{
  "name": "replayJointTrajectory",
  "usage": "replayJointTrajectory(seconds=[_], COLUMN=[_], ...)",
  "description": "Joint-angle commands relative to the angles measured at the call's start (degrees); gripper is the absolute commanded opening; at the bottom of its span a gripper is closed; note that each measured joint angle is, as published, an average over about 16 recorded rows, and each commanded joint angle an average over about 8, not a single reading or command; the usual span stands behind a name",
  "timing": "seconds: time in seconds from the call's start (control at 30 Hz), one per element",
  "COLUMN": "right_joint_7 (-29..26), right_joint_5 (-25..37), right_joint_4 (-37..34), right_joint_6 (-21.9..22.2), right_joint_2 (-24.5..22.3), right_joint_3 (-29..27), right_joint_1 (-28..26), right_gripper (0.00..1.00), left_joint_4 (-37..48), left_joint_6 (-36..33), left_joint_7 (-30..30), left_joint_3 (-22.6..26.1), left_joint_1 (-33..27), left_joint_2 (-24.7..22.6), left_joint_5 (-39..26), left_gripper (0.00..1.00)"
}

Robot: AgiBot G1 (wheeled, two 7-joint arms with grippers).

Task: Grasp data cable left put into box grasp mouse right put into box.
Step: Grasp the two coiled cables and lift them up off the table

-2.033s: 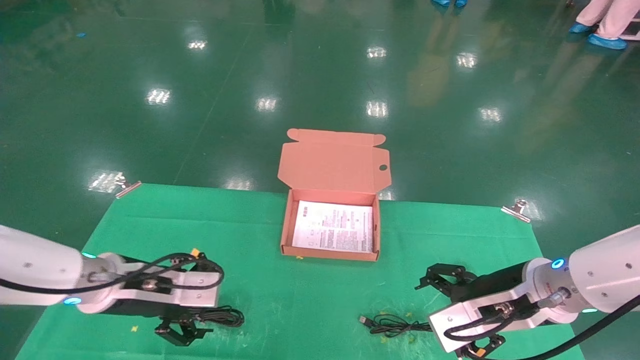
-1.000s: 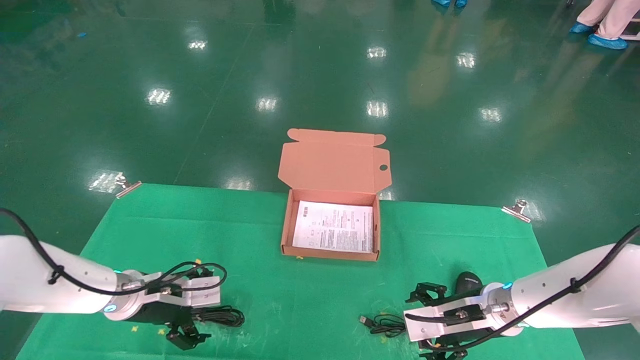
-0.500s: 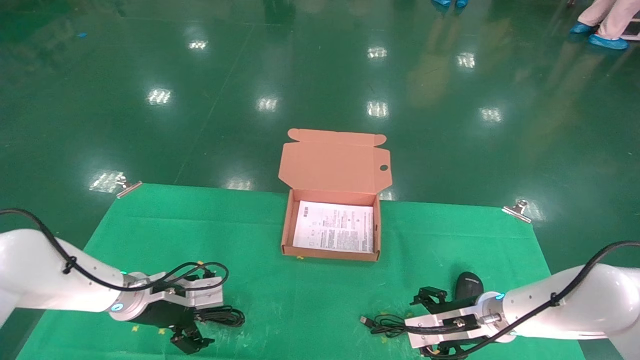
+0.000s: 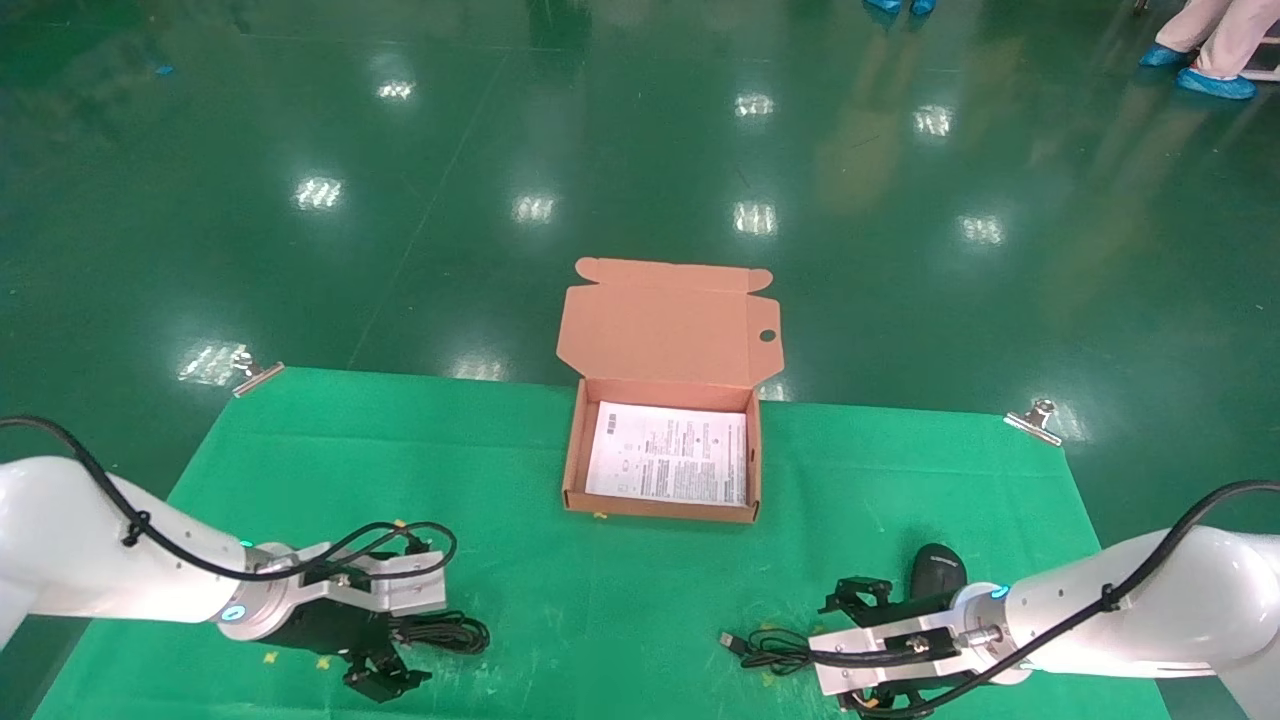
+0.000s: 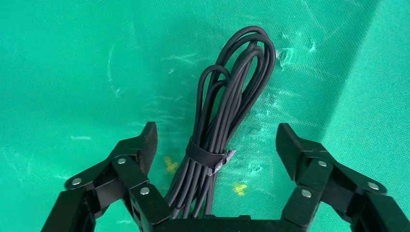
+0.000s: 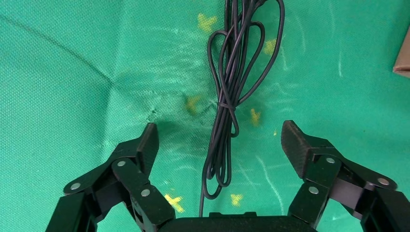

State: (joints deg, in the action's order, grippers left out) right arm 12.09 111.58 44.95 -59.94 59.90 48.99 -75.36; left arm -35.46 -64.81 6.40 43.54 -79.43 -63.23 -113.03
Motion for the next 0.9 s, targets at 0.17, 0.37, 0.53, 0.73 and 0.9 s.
replayJointTrajectory(seconds=[0.17, 0.37, 0.53, 0.73, 0.9], right_joint_7=[-0.15, -0.22, -0.25, -0.27, -0.29], right_joint_5=[-0.03, -0.05, -0.06, -0.07, -0.07], right_joint_4=[0.35, 0.56, 0.68, 0.76, 0.81], right_joint_6=[-0.18, -0.32, -0.39, -0.43, -0.45], right_joint_2=[-0.15, -0.24, -0.29, -0.32, -0.34], right_joint_3=[-0.01, -0.03, -0.04, -0.07, -0.08], right_joint_1=[-0.03, -0.05, -0.07, -0.09, -0.11], right_gripper=[0.0, 0.0, 0.0, 0.0, 0.0], left_joint_4=[-0.53, -0.84, -1.01, -1.14, -1.21], left_joint_6=[-0.06, -0.09, -0.11, -0.12, -0.13], left_joint_7=[0.1, 0.16, 0.19, 0.21, 0.23], left_joint_3=[0.05, 0.11, 0.13, 0.15, 0.17], left_joint_1=[0.07, 0.15, 0.19, 0.21, 0.22], left_joint_2=[0.11, 0.18, 0.2, 0.22, 0.24], left_joint_5=[-0.09, -0.17, -0.21, -0.24, -0.25], left_gripper=[0.0, 0.0, 0.0, 0.0, 0.0])
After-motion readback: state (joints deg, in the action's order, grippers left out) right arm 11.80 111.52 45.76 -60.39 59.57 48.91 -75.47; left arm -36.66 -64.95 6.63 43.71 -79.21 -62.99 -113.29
